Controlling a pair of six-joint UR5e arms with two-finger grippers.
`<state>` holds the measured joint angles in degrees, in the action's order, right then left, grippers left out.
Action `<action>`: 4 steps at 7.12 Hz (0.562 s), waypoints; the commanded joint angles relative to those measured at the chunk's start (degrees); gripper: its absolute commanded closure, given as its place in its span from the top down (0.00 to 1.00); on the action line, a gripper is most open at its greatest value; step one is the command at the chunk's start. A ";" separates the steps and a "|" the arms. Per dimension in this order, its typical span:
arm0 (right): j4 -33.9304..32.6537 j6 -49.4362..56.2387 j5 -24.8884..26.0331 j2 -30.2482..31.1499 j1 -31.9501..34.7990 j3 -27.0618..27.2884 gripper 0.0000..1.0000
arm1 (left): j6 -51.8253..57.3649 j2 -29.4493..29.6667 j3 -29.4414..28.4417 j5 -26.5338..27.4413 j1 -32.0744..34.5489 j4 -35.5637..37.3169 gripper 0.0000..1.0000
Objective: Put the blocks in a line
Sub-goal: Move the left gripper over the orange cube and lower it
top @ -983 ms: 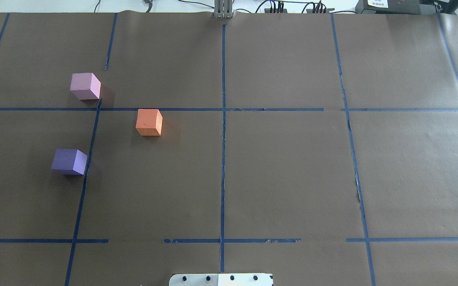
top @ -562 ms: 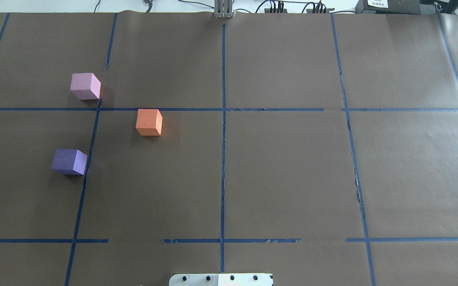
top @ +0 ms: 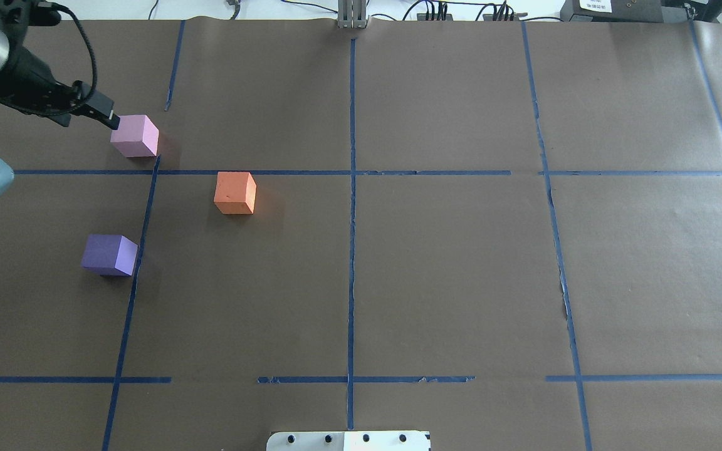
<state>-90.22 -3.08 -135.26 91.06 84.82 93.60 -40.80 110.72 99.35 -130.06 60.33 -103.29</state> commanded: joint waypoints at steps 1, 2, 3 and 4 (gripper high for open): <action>0.04 0.00 0.00 0.00 0.00 0.00 1.00 | -6.54 2.39 0.84 3.32 -6.68 -1.98 1.00; 0.04 0.00 0.00 0.00 0.00 0.00 1.00 | -14.49 2.39 0.32 7.15 -10.02 -8.09 1.00; 0.04 0.00 0.00 0.00 0.00 0.00 1.00 | -15.78 2.48 -0.90 8.06 -12.14 -11.98 1.00; 0.04 0.00 0.00 0.00 0.00 0.00 1.00 | -16.41 4.31 -2.04 11.12 -15.56 -10.19 0.99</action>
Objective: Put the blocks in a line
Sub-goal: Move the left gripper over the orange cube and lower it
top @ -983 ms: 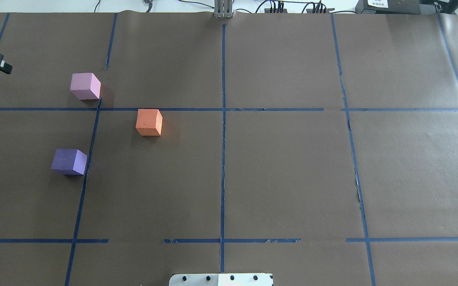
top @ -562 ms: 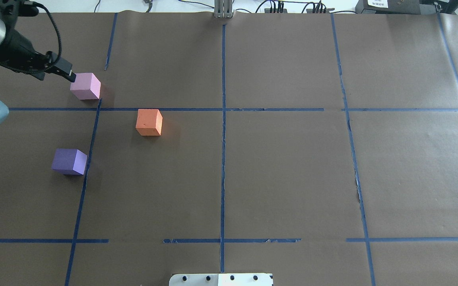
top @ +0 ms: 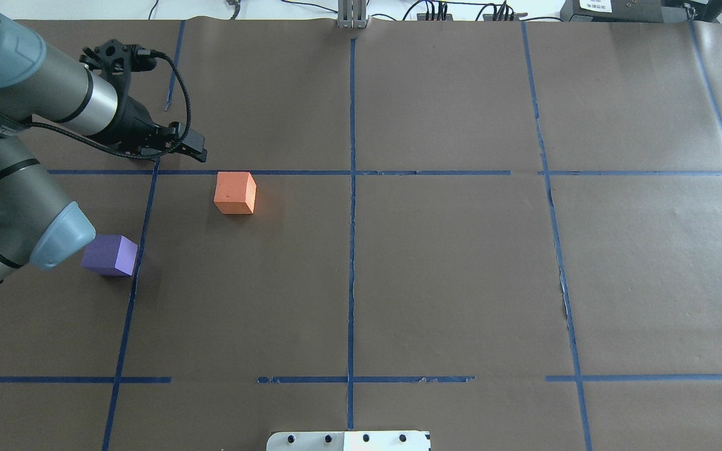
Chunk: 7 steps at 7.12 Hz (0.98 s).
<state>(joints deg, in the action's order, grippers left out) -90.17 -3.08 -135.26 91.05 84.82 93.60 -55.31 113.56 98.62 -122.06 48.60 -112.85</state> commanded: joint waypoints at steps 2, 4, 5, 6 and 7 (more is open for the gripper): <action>0.00 0.00 0.00 0.00 0.00 0.00 1.00 | -0.77 4.55 -2.47 5.68 -6.05 8.84 0.99; 0.00 0.00 0.00 0.00 0.00 0.00 1.00 | -1.02 6.57 -5.44 7.09 -7.10 10.02 0.99; 0.00 0.00 0.00 0.00 0.00 0.00 1.00 | -2.51 7.02 -5.90 7.01 -7.11 10.28 0.99; 0.00 0.00 0.00 0.00 0.00 0.00 1.00 | -3.74 8.59 -8.08 6.92 -7.11 10.20 0.99; -0.09 0.00 0.00 0.00 0.00 0.00 1.00 | -3.75 9.22 -9.32 7.01 -7.11 10.11 0.99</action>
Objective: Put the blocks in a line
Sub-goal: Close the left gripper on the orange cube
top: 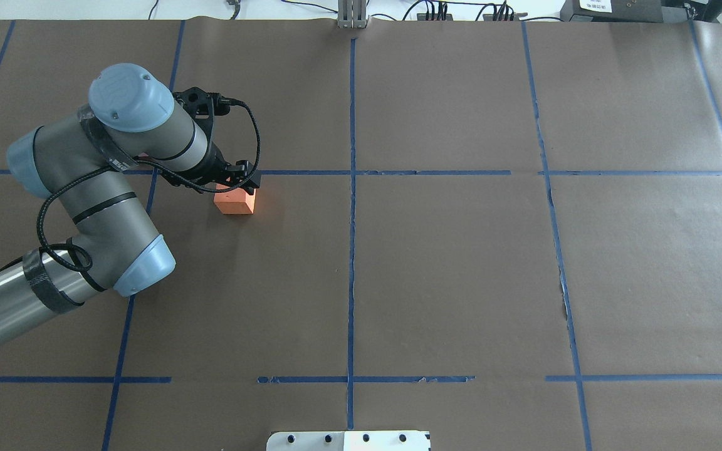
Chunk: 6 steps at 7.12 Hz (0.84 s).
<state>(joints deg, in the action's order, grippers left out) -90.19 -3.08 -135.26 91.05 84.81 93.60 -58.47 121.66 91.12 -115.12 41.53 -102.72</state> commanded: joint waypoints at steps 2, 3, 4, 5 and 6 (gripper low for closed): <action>-0.07 0.00 0.00 0.00 0.00 0.00 1.00 | -0.77 1.12 -2.87 0.24 -0.05 0.15 0.99; 0.02 0.00 0.00 0.00 0.00 0.00 1.00 | -1.03 1.21 -3.31 0.51 0.04 0.15 0.99; 0.02 0.00 0.00 0.00 0.00 0.00 1.00 | -1.03 1.30 -3.93 0.51 0.04 -0.11 0.99; 0.02 0.00 0.00 0.00 0.00 0.00 1.00 | -0.95 1.56 -4.89 0.51 0.04 -0.55 0.99; 0.02 0.00 0.00 0.00 0.00 0.00 1.00 | -0.94 2.17 -5.94 0.51 0.04 -0.64 0.99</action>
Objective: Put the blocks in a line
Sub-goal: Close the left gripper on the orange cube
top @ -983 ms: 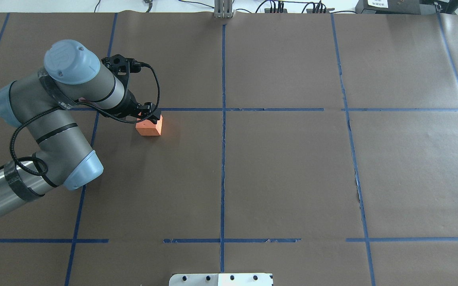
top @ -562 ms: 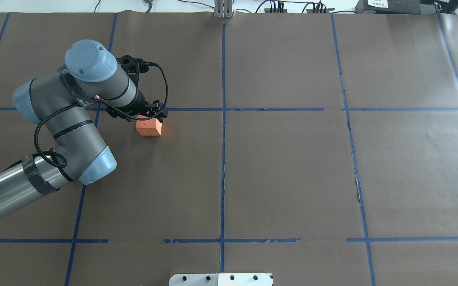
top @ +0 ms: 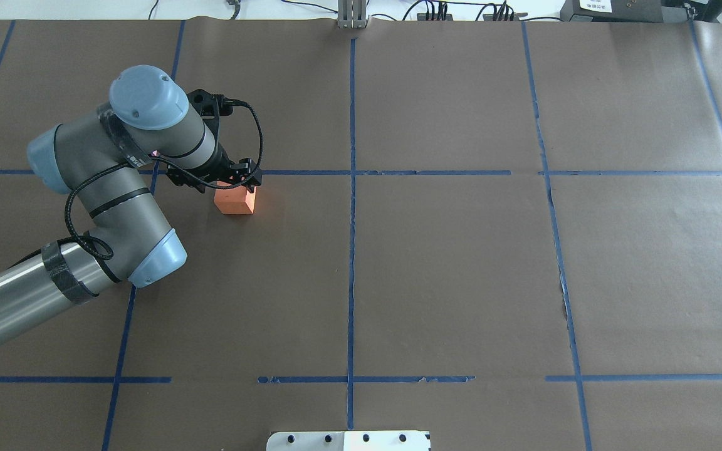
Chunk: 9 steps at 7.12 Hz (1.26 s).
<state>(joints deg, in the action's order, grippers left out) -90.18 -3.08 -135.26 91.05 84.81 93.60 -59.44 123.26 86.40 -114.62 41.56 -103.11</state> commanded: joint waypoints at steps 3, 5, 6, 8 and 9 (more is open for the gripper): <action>0.00 0.00 0.00 0.00 0.00 0.00 1.00 | -0.15 1.98 -4.30 0.01 -0.08 -2.43 0.98; 0.00 0.00 0.00 0.00 0.00 0.00 1.00 | -0.24 1.90 -4.58 -0.07 -0.87 -3.14 0.98; -0.08 0.00 0.00 0.00 0.00 0.00 1.00 | -0.24 1.72 -4.58 -0.08 -1.30 -3.32 0.98; 0.00 0.00 0.00 0.00 0.00 0.00 1.00 | -0.15 1.37 -5.10 -0.08 -1.31 -3.41 0.90; -0.08 0.00 0.00 0.00 0.00 0.00 1.00 | -0.24 1.37 -5.10 -0.08 -1.22 -3.32 0.76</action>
<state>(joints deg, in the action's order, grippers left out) -90.20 -3.08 -135.26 91.05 84.81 93.60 -59.62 124.69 81.46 -114.70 40.30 -106.45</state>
